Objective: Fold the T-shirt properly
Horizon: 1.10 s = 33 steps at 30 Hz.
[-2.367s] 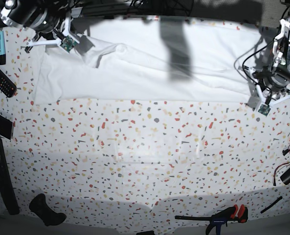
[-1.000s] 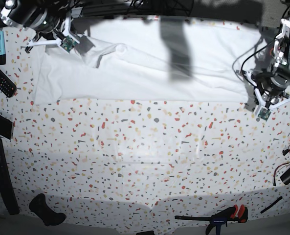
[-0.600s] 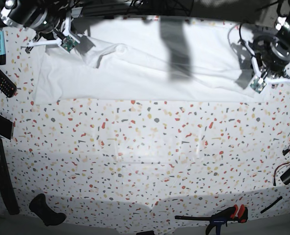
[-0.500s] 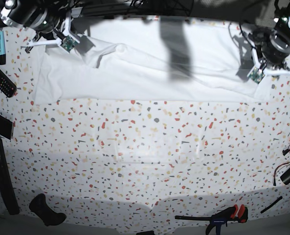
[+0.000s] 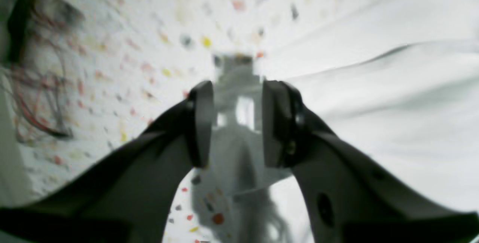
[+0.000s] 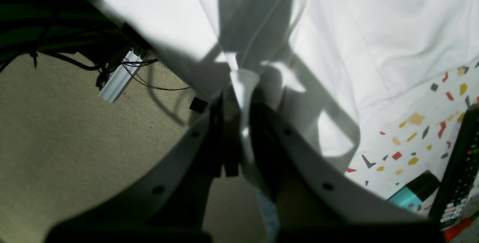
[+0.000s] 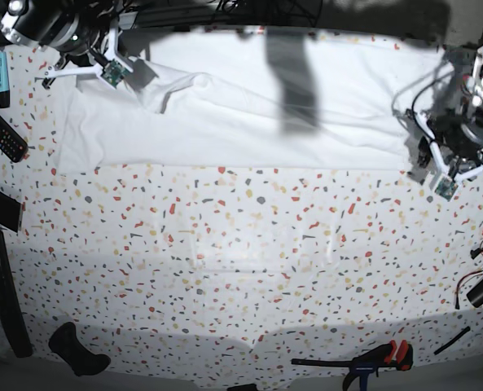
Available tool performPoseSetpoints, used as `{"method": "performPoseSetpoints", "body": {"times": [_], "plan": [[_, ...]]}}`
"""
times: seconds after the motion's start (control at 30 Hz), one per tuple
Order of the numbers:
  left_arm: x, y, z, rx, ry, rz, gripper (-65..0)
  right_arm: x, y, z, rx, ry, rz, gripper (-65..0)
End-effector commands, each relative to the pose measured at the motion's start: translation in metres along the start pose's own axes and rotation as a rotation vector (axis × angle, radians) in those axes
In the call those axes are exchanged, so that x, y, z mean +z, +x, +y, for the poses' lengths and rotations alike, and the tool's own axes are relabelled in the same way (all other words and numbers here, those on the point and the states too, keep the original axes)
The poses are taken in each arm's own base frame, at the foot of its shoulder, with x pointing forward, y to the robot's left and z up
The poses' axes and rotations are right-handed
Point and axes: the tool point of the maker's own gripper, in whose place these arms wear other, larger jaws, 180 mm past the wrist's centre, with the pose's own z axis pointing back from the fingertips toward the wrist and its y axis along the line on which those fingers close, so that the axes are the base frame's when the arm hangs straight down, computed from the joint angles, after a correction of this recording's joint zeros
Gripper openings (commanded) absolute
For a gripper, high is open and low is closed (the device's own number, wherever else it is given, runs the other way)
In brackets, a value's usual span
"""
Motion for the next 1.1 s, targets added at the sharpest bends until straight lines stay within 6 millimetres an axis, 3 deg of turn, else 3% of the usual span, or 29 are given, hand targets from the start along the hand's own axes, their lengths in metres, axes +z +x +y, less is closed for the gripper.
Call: {"method": "performPoseSetpoints", "body": {"times": [0.0,0.17,0.27,0.37,0.6,0.67,0.8,1.07], "plan": [[-0.004,0.003,0.015,0.019,0.006,-0.001,-43.5,0.004,0.004,-0.001,0.014,-0.006,-0.017,-65.0],[-0.035,-0.023,0.032,0.178,-0.081,0.082,-43.5,0.004,0.004,-0.001,0.014,-0.006,-0.018,-65.0],[-0.041,-0.034,0.025,0.231,-0.157,0.112,-43.5,0.004,0.004,-0.001,0.014,-0.006,-0.018,-65.0],[-0.041,-0.033,0.016,0.239,-0.203,0.101,-43.5,0.004,0.004,-0.001,0.014,-0.006,-0.018,-65.0],[-0.04,-0.028,0.021,0.199,-0.174,0.092,-43.5,0.004,0.004,-0.001,0.014,-0.006,-0.018,-65.0],[-0.039,-0.027,0.02,0.197,-0.174,0.086,-47.5,0.004,0.004,-0.001,0.014,-0.006,-0.018,-65.0],[-0.039,-0.022,0.021,0.197,-0.173,0.061,-65.0,0.004,0.004,-0.001,0.014,-0.006,-0.018,-65.0],[-0.03,-0.008,0.014,0.146,-0.184,0.057,-65.0,0.004,0.004,-0.001,0.014,-0.006,-0.015,-65.0]]}}
